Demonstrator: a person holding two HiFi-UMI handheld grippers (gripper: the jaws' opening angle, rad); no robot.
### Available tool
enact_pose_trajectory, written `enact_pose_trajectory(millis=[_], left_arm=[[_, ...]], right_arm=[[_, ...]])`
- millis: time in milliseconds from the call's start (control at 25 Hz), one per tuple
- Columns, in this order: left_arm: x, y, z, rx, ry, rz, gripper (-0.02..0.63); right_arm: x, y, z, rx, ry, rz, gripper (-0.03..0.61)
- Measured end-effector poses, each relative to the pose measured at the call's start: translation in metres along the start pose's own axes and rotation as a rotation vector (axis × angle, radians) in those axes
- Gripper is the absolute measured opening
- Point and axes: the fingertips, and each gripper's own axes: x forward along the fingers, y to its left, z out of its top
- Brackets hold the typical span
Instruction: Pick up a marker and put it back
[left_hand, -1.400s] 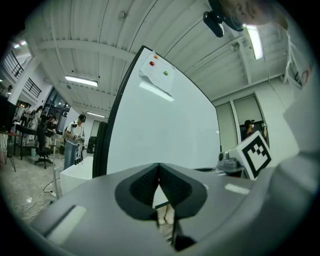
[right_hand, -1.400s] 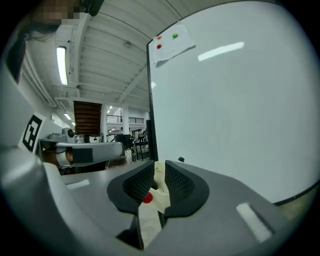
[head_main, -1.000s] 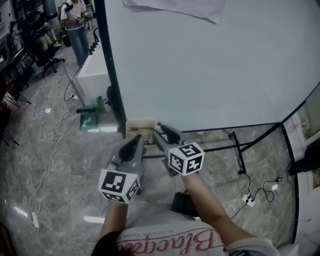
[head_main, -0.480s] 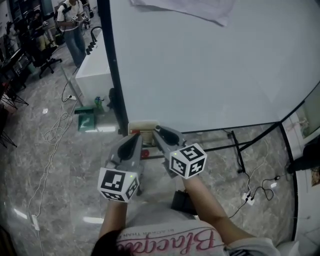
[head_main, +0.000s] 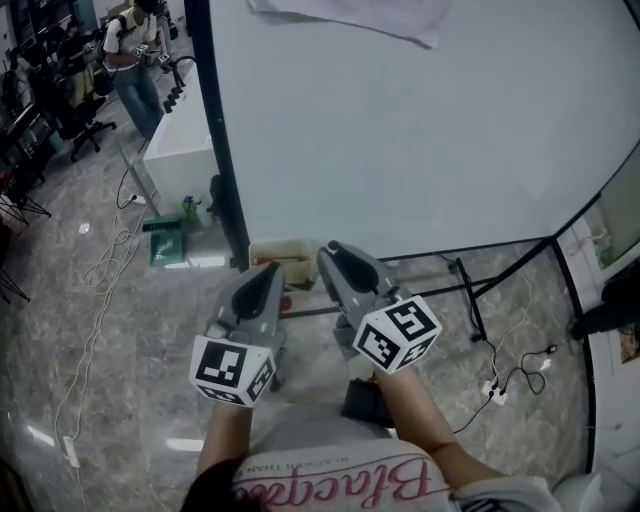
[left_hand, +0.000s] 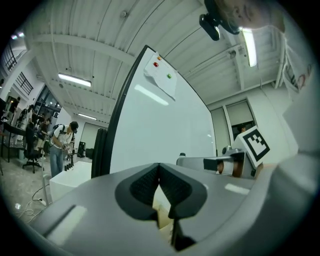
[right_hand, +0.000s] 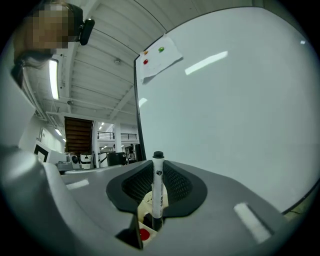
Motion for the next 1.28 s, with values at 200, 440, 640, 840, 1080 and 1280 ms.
enact_pose_trajectory(millis=[200, 440, 640, 840, 1080, 1280], left_arm=[[-0.002, -0.005, 0.012, 0.019, -0.028, -0.007, -0.002], [-0.003, -0.01, 0.019, 0.029, -0.056, -0.021, -0.002], [-0.003, -0.011, 0.02, 0.029, -0.058, -0.014, -0.001], [-0.004, -0.007, 0.017, 0.017, -0.049, -0.004, -0.001], [-0.007, 0.0, 0.016, -0.005, -0.054, 0.008, 0.0], [-0.006, 0.004, 0.014, -0.019, -0.052, 0.014, -0.002]], right_arm=[[-0.008, 0.012, 0.021, -0.039, -0.055, 0.018, 0.063], [-0.01, 0.019, 0.029, -0.062, -0.082, 0.029, 0.063], [-0.01, 0.019, 0.028, -0.06, -0.08, 0.031, 0.063], [0.001, 0.01, 0.014, -0.06, -0.034, 0.026, 0.063], [0.023, -0.011, -0.024, 0.015, 0.05, -0.019, 0.063], [0.034, -0.021, -0.059, 0.036, 0.131, -0.049, 0.063]])
